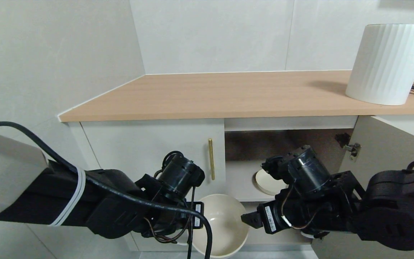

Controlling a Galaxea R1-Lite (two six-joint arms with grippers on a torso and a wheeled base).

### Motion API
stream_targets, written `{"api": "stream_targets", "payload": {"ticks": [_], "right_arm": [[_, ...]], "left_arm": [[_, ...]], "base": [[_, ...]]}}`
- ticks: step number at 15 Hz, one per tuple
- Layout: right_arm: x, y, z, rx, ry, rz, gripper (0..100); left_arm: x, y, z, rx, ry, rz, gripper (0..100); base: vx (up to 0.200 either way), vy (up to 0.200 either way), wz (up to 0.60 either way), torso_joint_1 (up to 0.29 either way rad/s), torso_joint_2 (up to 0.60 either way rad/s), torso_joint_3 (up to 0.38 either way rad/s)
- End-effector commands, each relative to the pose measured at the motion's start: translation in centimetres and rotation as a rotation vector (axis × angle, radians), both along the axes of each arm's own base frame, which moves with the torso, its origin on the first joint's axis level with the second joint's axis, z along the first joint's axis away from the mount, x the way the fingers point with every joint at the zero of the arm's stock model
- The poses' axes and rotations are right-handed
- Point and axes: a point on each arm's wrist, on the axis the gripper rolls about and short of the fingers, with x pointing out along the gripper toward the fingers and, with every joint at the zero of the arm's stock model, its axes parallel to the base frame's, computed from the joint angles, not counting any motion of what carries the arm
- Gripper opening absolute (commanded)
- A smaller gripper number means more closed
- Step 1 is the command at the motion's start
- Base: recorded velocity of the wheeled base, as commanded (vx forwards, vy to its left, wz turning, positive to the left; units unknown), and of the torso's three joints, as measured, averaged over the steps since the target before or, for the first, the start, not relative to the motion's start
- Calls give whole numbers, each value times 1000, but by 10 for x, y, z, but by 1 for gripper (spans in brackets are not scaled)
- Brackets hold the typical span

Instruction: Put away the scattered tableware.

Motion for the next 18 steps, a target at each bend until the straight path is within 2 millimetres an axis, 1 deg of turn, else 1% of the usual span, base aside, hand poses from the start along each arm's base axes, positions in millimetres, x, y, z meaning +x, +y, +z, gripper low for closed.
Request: {"api": "stream_targets", "payload": {"ticks": [1, 5, 8, 9, 18], "right_arm": [[4, 6, -11, -21, 24, 1, 100], [10, 13, -17, -11, 45, -27, 100], [11, 13, -16, 2, 49, -39, 100], [11, 13, -16, 1, 50, -39, 0], [11, 14, -20, -6, 58, -38, 0]], "left_arm": [[-3, -1, 5, -9, -11, -8, 0], [-13, -3, 12, -16, -26, -37, 0], [-16, -5, 13, -19, -28, -48, 0], [-16, -5, 13, -19, -28, -48, 0], [-17, -5, 12, -16, -24, -49, 0]], "base": [[0, 0, 0, 0, 0, 0], [0, 0, 0, 0, 0, 0], [0, 0, 0, 0, 0, 0], [0, 0, 0, 0, 0, 0], [0, 0, 0, 0, 0, 0]]}}
